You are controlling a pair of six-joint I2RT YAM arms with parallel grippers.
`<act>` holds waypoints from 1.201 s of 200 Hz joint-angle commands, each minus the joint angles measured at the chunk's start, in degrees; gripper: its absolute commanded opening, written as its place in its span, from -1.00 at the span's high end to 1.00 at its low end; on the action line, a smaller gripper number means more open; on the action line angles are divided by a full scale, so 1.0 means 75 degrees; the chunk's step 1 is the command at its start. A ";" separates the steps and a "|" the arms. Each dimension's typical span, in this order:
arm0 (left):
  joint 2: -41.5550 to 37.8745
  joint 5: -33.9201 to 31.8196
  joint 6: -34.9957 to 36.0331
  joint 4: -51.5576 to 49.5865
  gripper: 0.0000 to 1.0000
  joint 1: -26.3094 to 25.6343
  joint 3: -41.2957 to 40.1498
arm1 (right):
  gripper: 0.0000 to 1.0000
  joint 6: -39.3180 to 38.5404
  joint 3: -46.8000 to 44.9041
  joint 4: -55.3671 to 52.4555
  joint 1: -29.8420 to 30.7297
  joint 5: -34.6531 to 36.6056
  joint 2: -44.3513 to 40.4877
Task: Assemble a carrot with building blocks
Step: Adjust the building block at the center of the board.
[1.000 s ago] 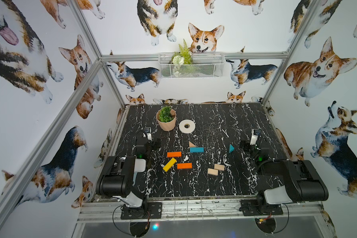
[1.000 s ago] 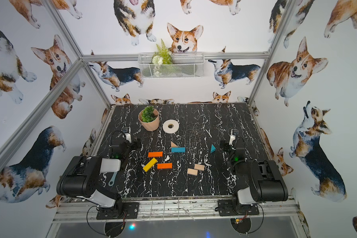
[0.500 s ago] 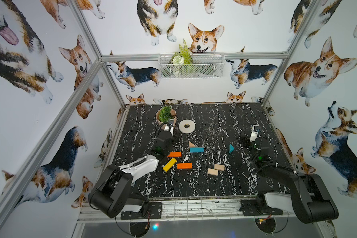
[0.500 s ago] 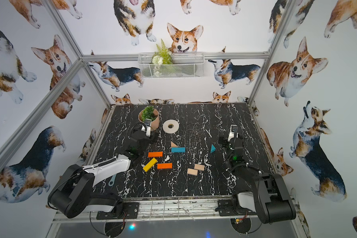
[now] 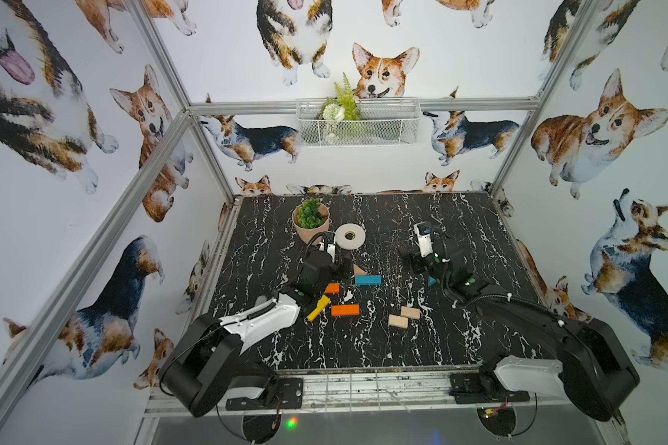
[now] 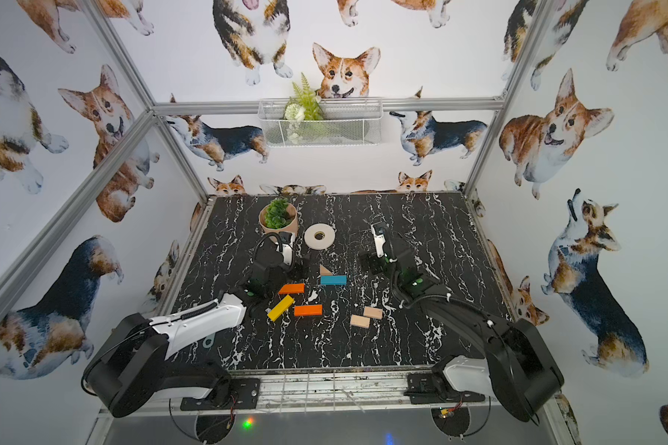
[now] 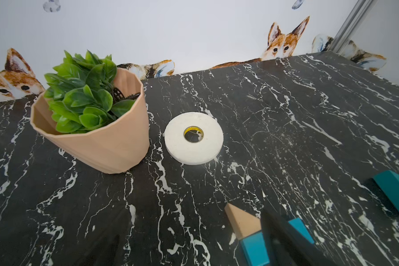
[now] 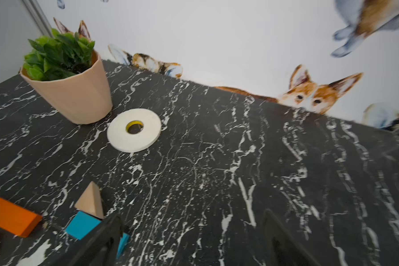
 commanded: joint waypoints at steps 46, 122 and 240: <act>-0.0022 0.0056 -0.0540 0.0147 -0.85 0.0402 -0.0281 | -0.99 -0.0457 0.1974 -0.1444 0.1055 -0.0526 0.2665; 0.0514 0.0502 -0.0688 0.0049 -0.85 0.0496 -0.0025 | -0.12 0.0800 0.2316 -0.1534 0.0263 -0.3190 0.3579; 0.0548 0.0691 -0.0762 0.0010 -0.88 0.0600 0.0000 | 0.24 0.0765 0.3866 -0.2244 0.0452 -0.3795 0.5112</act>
